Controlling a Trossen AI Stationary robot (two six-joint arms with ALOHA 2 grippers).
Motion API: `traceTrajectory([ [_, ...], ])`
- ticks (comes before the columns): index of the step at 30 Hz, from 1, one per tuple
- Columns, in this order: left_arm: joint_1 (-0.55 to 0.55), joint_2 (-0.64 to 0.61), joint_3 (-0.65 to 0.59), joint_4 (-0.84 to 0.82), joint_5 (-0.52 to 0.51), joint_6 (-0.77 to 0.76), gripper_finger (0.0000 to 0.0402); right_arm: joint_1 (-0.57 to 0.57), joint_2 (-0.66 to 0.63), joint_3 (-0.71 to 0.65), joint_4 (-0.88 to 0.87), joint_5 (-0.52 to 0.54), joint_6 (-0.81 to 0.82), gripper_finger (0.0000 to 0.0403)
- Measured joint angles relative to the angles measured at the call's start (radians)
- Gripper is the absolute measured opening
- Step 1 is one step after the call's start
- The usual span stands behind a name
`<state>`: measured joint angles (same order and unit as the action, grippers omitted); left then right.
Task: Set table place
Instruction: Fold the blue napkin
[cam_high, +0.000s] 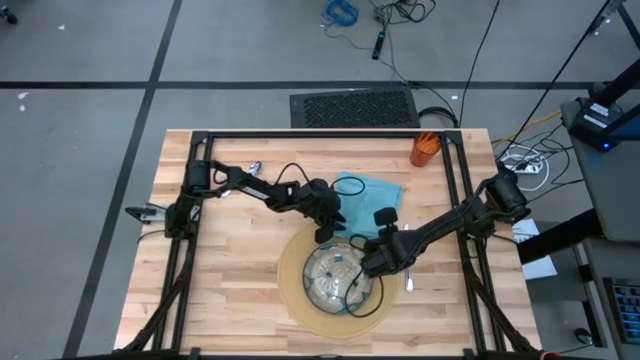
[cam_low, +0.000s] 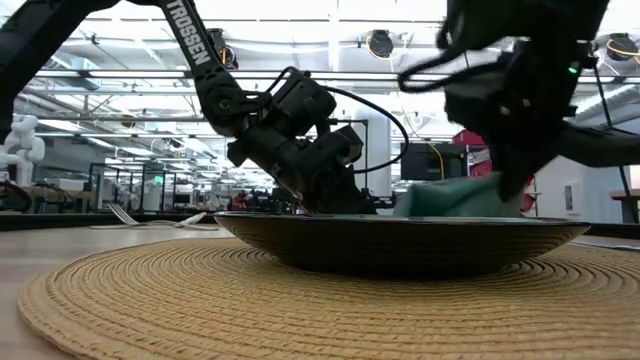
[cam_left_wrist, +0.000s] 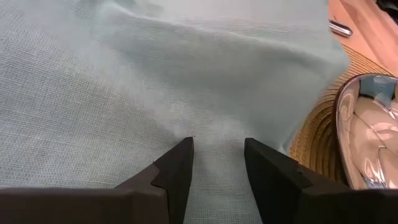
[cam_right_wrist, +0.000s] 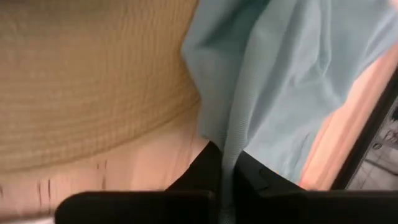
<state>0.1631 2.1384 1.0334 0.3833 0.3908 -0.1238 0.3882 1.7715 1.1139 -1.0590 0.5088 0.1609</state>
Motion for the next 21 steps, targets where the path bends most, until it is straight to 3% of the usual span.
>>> traceTrajectory([
  [11, 0.0, -0.014, 0.003, -0.058, 0.005, 0.026, 0.0134, 0.041, 0.002, -0.068, -0.042, -0.022, 0.116, 0.0],
  [21, -0.005, -0.22, -0.01, -0.177, -0.049, 0.048, 0.0139, 0.053, 0.001, -0.07, 0.018, -0.034, 0.123, 0.0],
])
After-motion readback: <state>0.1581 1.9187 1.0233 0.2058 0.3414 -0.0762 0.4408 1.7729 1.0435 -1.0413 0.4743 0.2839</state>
